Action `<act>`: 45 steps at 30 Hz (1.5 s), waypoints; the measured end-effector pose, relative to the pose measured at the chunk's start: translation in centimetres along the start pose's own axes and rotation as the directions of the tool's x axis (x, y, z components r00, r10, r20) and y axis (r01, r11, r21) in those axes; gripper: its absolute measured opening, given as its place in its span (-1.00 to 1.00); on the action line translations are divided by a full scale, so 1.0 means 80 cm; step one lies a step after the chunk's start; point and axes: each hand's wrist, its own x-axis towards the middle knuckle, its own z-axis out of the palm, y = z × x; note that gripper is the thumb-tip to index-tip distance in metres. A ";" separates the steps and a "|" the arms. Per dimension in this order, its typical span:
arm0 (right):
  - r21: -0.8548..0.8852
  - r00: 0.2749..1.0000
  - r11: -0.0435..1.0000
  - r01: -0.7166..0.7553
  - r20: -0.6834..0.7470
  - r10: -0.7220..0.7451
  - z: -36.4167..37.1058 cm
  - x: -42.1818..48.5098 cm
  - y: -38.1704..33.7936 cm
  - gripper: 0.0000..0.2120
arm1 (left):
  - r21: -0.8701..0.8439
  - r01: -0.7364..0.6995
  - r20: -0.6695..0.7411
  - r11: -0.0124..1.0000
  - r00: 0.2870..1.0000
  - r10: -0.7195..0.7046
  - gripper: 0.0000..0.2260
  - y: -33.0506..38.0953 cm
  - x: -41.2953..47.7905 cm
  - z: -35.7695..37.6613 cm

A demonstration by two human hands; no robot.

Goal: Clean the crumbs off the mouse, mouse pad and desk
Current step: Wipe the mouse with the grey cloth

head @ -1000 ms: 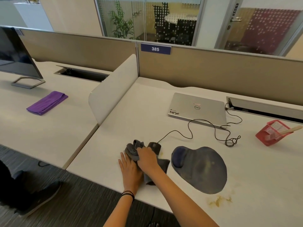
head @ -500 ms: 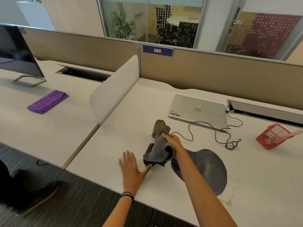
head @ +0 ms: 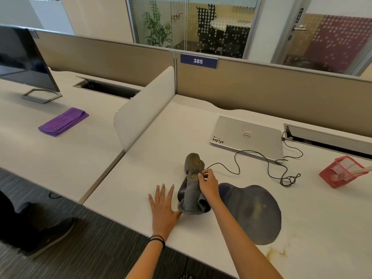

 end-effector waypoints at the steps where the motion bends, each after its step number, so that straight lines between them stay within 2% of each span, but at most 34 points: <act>1: -0.024 0.999 0.999 0.034 0.019 -0.034 0.003 -0.004 -0.002 -0.88 | -0.003 0.003 -0.004 1.000 1.000 -0.003 -0.30 -0.001 0.000 0.001; 4: -0.192 0.992 0.974 0.119 0.072 -0.107 0.008 -0.012 0.000 -0.67 | 0.009 -0.006 0.014 1.000 1.000 0.006 -0.33 -0.001 0.003 0.008; 6: -0.356 0.981 0.915 0.191 0.108 -0.163 0.013 -0.019 0.001 -0.54 | 0.026 -0.009 0.022 1.000 1.000 0.009 -0.36 -0.002 0.002 0.009; 8: -0.438 0.966 0.862 0.257 0.132 -0.221 0.018 -0.025 0.002 -0.52 | 0.030 -0.020 0.020 0.999 1.000 0.019 -0.40 -0.002 0.002 0.010; 10: -0.452 0.942 0.826 0.336 0.175 -0.288 0.021 -0.032 0.004 -0.55 | 0.024 -0.033 -0.012 0.999 0.999 0.033 -0.45 -0.003 0.001 0.011; 14: -0.449 0.856 0.731 0.514 0.322 -0.404 0.022 -0.035 0.010 -0.63 | 0.014 -0.041 -0.049 0.999 0.998 0.042 -0.33 -0.002 0.002 0.013; 18: -0.434 0.834 0.715 0.548 0.347 -0.429 0.020 -0.020 0.007 -0.64 | 0.021 -0.036 -0.044 0.999 0.998 0.037 -0.33 -0.002 0.004 0.013; 23: -0.327 0.872 0.820 0.471 0.312 -0.376 0.022 -0.010 0.008 -0.68 | 0.024 -0.025 -0.029 0.999 0.999 0.026 -0.40 -0.002 0.004 0.011; 29: -0.309 0.901 0.857 0.411 0.277 -0.332 0.020 0.009 0.005 -0.69 | 0.029 -0.026 -0.031 0.999 0.999 0.027 -0.38 -0.002 0.003 0.010; 33: -0.187 0.944 0.930 0.316 0.157 -0.289 0.018 0.015 0.009 -0.72 | 0.036 -0.017 -0.009 0.999 1.000 0.017 -0.44 -0.004 0.003 0.012; 39: -0.037 0.995 0.994 0.103 0.012 -0.102 0.004 0.026 0.022 -0.72 | 0.034 -0.013 -0.024 0.999 1.000 0.013 -0.45 -0.003 0.002 0.010; 42: 0.097 0.999 0.995 -0.015 -0.050 0.020 -0.007 0.032 0.026 -0.72 | 0.021 -0.012 -0.018 1.000 1.000 0.012 -0.44 -0.004 0.002 0.010; 45: 0.192 0.994 0.981 -0.033 -0.100 0.053 -0.018 0.031 0.026 -0.71 | 0.016 -0.014 -0.024 1.000 1.000 0.015 -0.46 -0.004 0.002 0.010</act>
